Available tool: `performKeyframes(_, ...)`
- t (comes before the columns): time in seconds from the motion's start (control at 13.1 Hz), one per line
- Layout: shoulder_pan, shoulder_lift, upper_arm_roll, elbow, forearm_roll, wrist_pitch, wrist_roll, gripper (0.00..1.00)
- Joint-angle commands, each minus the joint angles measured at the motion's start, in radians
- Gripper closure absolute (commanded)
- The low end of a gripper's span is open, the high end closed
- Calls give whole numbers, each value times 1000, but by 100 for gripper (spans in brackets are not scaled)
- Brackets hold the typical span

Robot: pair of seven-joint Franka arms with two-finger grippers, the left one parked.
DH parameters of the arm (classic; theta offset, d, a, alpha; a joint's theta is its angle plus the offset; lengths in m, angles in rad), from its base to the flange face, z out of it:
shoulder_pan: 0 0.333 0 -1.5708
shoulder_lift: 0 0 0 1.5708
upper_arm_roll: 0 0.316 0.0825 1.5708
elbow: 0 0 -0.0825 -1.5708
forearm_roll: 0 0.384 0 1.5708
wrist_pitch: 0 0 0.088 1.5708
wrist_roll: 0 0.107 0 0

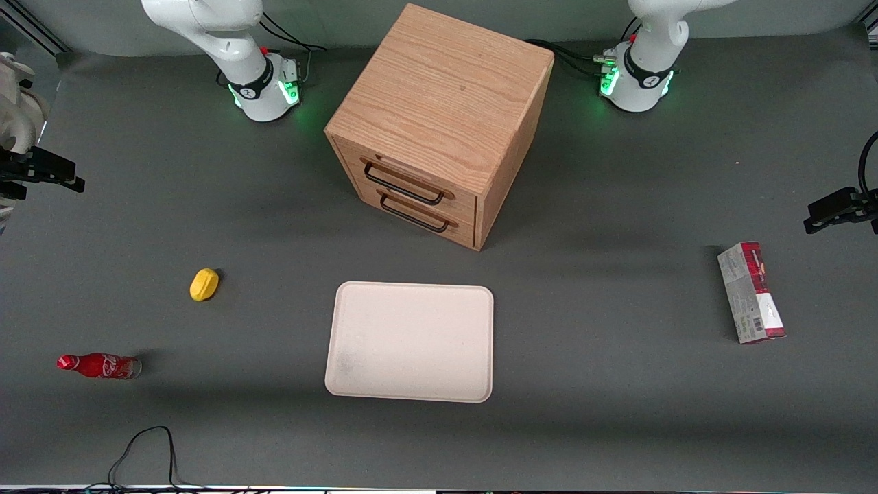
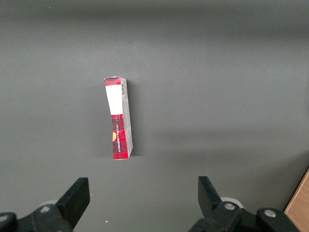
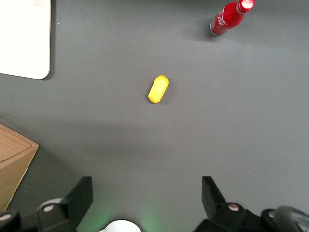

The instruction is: Place coke bottle on tray

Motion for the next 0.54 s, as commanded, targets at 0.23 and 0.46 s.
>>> performKeyframes(0.23,-1,94,-16,147,12,-62,16,0)
performKeyframes(0.46,-47,309,-21,438,12,-200,9,0)
